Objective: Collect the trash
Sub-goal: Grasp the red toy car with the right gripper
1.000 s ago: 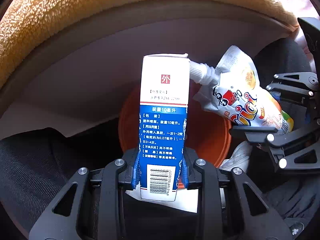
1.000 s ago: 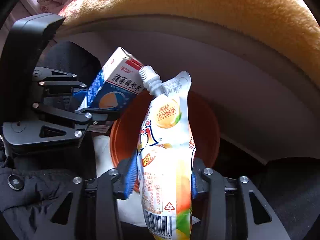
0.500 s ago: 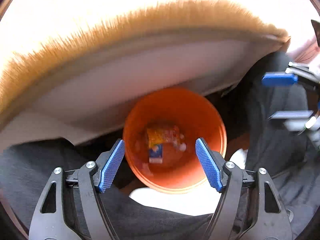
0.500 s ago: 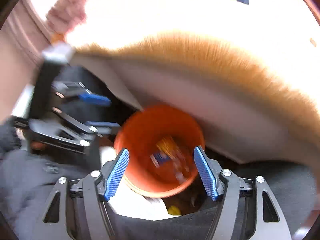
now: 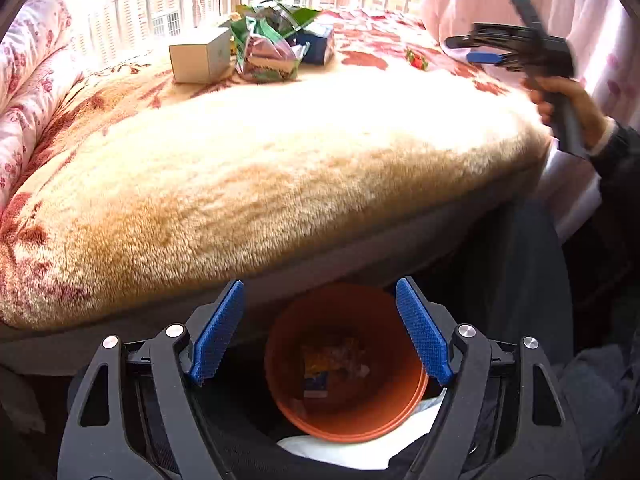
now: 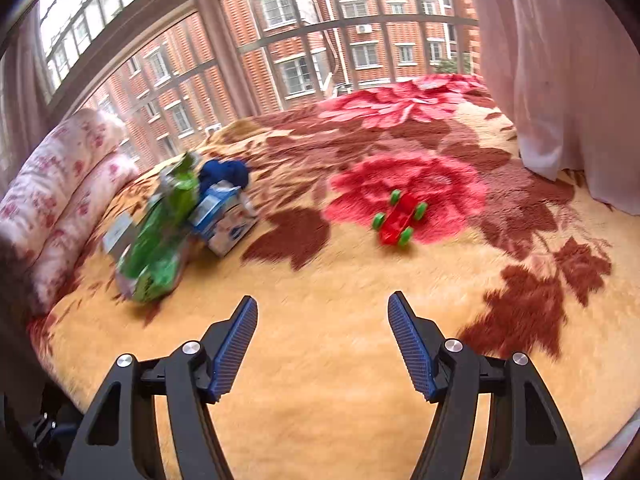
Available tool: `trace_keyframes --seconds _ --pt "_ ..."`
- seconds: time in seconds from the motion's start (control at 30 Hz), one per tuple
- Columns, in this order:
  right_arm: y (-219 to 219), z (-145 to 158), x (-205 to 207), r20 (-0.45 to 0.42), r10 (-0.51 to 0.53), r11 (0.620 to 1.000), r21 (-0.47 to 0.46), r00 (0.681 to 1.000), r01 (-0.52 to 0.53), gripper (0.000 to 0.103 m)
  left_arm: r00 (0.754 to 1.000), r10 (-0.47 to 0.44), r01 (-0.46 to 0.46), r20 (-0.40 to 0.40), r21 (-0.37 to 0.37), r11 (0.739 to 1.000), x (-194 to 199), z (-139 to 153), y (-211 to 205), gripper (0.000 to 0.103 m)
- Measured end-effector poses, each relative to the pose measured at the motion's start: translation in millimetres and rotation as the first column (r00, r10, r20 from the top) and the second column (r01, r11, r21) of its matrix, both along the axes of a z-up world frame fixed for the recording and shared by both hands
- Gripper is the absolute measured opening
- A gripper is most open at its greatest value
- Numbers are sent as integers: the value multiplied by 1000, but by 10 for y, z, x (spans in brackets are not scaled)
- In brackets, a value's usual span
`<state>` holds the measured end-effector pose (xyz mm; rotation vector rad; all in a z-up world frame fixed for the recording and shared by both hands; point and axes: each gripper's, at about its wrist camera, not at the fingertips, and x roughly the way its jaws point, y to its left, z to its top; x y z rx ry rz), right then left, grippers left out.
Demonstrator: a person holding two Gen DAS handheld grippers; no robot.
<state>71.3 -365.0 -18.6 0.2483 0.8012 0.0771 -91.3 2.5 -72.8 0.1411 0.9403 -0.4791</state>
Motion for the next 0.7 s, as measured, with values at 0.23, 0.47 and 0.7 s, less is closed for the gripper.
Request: trace_keyframes --seconds 0.23,0.47,0.7 --pt "-388 -193 820 -95 -186 978 73 978 193 68 1000 12 -12 -8 -10 1000 62 81 -75 76" --pt "-510 -544 1221 -229 -326 917 160 917 366 67 999 43 -43 -10 -21 999 71 34 -73 76" --pt "-353 -695 1273 -233 -355 920 86 905 383 46 998 66 -66 14 -28 997 24 99 33 76"
